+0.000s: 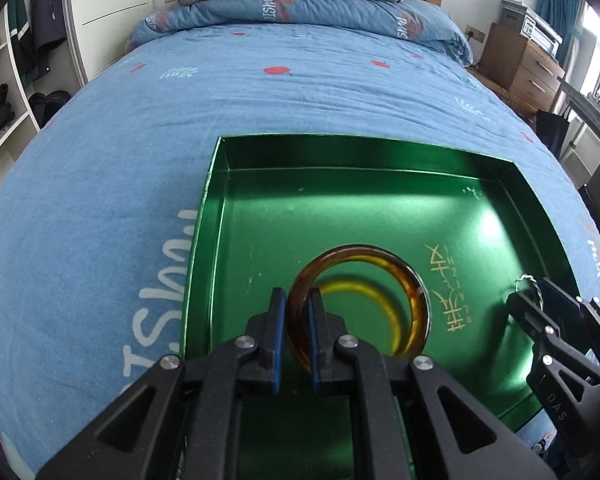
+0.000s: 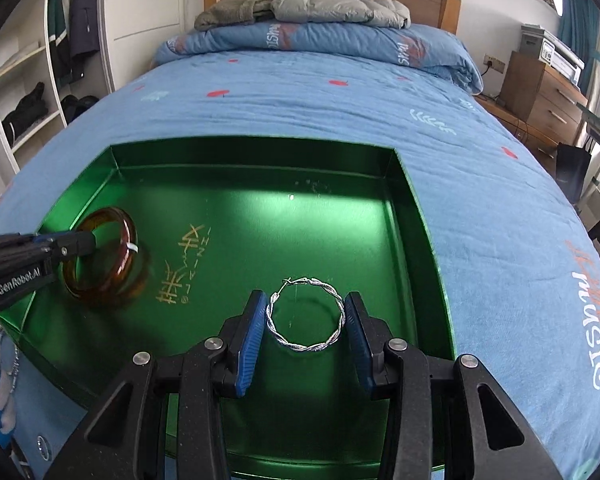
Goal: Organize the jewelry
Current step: 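Carry both items into the green tray and open both tools, then withdraw both tools from the tray back over the jewelry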
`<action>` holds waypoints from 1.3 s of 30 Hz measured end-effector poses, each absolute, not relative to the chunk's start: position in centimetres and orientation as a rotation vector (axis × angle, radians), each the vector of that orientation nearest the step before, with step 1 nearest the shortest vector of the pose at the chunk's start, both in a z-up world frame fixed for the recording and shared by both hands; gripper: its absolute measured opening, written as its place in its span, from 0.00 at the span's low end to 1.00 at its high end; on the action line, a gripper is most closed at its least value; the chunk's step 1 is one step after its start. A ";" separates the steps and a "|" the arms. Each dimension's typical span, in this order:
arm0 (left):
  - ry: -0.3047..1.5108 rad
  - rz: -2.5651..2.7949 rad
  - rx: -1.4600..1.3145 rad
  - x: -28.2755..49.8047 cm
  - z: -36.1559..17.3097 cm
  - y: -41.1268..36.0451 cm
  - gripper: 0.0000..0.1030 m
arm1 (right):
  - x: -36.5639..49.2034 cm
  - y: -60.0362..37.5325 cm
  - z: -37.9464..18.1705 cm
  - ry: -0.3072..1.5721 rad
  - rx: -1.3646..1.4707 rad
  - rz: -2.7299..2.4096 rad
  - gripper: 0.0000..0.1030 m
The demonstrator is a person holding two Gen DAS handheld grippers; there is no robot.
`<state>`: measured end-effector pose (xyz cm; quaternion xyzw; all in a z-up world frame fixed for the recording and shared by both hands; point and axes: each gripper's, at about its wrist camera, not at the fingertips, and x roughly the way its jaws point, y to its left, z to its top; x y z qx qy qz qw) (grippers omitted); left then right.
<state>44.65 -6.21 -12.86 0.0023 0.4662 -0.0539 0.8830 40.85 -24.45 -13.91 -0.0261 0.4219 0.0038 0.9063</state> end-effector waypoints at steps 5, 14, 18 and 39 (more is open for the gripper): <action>0.968 -0.126 -0.028 44.8 -12.8 -5.4 0.11 | 40.8 -24.5 -13.9 0.874 -0.051 0.004 0.39; 0.948 -0.204 -0.061 44.0 -11.0 -4.8 0.15 | 40.6 -24.6 -12.6 0.887 -0.062 0.000 0.56; 0.888 -0.211 -0.053 42.3 -7.4 -4.3 0.15 | 39.0 -25.0 -9.6 0.833 -0.031 0.009 0.57; 0.776 -0.232 0.021 19.2 -0.2 0.6 0.16 | 13.9 -27.1 0.5 0.606 0.095 -0.013 0.57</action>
